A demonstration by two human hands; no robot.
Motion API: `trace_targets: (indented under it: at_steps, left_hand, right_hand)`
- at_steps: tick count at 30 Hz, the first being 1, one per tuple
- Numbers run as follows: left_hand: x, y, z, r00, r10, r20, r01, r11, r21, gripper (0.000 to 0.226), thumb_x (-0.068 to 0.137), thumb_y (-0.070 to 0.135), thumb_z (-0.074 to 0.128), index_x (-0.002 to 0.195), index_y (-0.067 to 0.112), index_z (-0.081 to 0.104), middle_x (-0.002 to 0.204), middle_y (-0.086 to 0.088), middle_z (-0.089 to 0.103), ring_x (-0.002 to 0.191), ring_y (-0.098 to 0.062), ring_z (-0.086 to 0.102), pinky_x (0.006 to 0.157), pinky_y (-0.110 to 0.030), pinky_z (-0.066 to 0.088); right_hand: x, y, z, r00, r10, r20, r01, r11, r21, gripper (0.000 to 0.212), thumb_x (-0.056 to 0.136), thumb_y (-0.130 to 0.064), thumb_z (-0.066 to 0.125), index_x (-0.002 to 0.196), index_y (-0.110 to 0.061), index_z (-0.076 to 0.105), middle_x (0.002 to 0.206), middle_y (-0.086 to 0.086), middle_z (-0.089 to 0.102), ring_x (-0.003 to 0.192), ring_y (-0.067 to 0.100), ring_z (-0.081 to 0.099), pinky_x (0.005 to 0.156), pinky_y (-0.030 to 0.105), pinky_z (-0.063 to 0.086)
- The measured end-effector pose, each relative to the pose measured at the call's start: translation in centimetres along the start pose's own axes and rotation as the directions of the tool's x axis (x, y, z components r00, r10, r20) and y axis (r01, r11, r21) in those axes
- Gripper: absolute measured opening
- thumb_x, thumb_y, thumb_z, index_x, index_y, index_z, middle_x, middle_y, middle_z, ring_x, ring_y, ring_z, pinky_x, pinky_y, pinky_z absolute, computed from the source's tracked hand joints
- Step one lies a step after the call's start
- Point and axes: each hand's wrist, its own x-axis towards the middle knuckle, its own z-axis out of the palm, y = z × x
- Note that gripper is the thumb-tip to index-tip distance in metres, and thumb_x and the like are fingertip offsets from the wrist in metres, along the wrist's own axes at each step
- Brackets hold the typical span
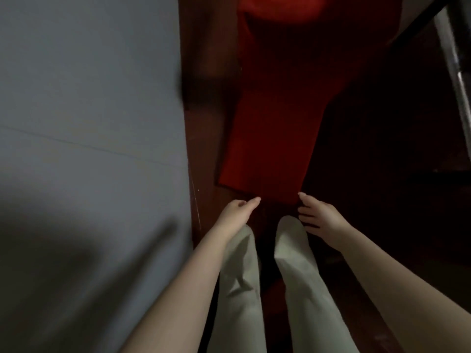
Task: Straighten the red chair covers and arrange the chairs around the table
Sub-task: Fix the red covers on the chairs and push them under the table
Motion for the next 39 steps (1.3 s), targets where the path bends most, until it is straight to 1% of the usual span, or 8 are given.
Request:
trace_targets:
  at_steps: [6,8,11,20,26,32,35,39]
  left_hand:
    - [7.9,-2.8,-1.7,0.993,-0.084,0.08,0.093,0.988,-0.125,0.072,0.09,0.065,0.054,0.145,0.019,0.045,0.133,0.0,0.058,0.12,-0.018,0.056,0.1,-0.038,0.044]
    - [11.1,-3.5,-1.4,0.991,-0.098,0.089,0.113,0.978,-0.173,0.07,0.09,0.064,0.054,0.145,0.021,0.046,0.13,0.0,0.059,0.118,-0.018,0.057,0.101,-0.04,0.045]
    - [16.5,-5.2,-0.5,0.989,-0.117,0.092,0.137,0.958,-0.25,0.07,0.09,0.065,0.054,0.146,0.024,0.044,0.139,-0.003,0.056,0.125,-0.02,0.055,0.104,-0.044,0.045]
    - [34.4,-13.5,3.7,0.967,-0.234,0.103,0.255,0.878,-0.405,0.087,0.081,0.071,0.062,0.149,0.02,0.041,0.143,-0.005,0.054,0.126,-0.022,0.054,0.101,-0.045,0.045]
    - [43.7,-17.1,5.7,0.97,-0.217,0.113,0.245,0.839,-0.487,0.095,0.075,0.074,0.066,0.151,0.023,0.037,0.145,-0.006,0.052,0.127,-0.022,0.053,0.095,-0.04,0.047]
    - [49.4,-18.6,7.7,0.975,-0.179,0.136,0.224,0.763,-0.606,0.098,0.075,0.069,0.07,0.154,0.025,0.031,0.15,-0.01,0.044,0.132,-0.025,0.048,0.095,-0.042,0.045]
    - [50.6,-19.1,8.5,0.973,-0.16,0.163,0.228,0.741,-0.632,0.096,0.075,0.067,0.072,0.152,0.024,0.033,0.145,-0.007,0.048,0.125,-0.022,0.053,0.092,-0.04,0.046]
    - [51.7,-19.1,9.2,0.979,-0.144,0.146,0.205,0.681,-0.703,0.089,0.075,0.063,0.075,0.147,0.024,0.041,0.117,-0.002,0.06,0.099,-0.016,0.059,0.08,-0.035,0.05]
  right_hand:
    - [6.5,3.5,4.3,0.993,0.115,-0.021,-0.107,0.962,0.25,0.073,0.09,-0.052,0.06,0.148,-0.011,0.038,0.143,0.013,0.05,0.129,0.03,0.049,0.088,0.038,0.041]
    - [9.6,4.8,5.5,0.988,0.156,0.001,-0.149,0.938,0.312,0.073,0.09,-0.052,0.06,0.147,-0.012,0.039,0.142,0.013,0.051,0.125,0.029,0.051,0.091,0.039,0.041]
    - [14.7,7.0,6.5,0.977,0.211,0.016,-0.201,0.905,0.374,0.078,0.088,-0.054,0.061,0.148,-0.01,0.037,0.14,0.012,0.052,0.116,0.026,0.054,0.091,0.04,0.043]
    - [32.2,13.0,6.8,0.965,0.26,0.021,-0.228,0.802,0.551,0.084,0.087,-0.053,0.063,0.15,-0.006,0.032,0.14,0.017,0.051,0.127,0.033,0.051,0.105,0.047,0.039]
    - [41.7,17.9,7.8,0.95,0.312,0.024,-0.257,0.734,0.628,0.091,0.08,-0.056,0.069,0.148,-0.008,0.034,0.136,0.018,0.053,0.121,0.031,0.055,0.097,0.045,0.045]
    - [48.0,21.0,9.8,0.964,0.262,0.055,-0.224,0.679,0.699,0.094,0.08,-0.061,0.068,0.15,-0.011,0.031,0.14,0.017,0.05,0.125,0.03,0.051,0.107,0.046,0.041]
    - [49.7,21.4,10.6,0.97,0.233,0.064,-0.205,0.652,0.73,0.092,0.081,-0.063,0.065,0.15,-0.013,0.031,0.138,0.016,0.051,0.123,0.029,0.052,0.103,0.045,0.041]
    - [51.2,21.6,11.2,0.978,0.189,0.088,-0.187,0.608,0.772,0.09,0.081,-0.063,0.064,0.149,-0.013,0.032,0.127,0.014,0.055,0.119,0.028,0.054,0.102,0.044,0.041]
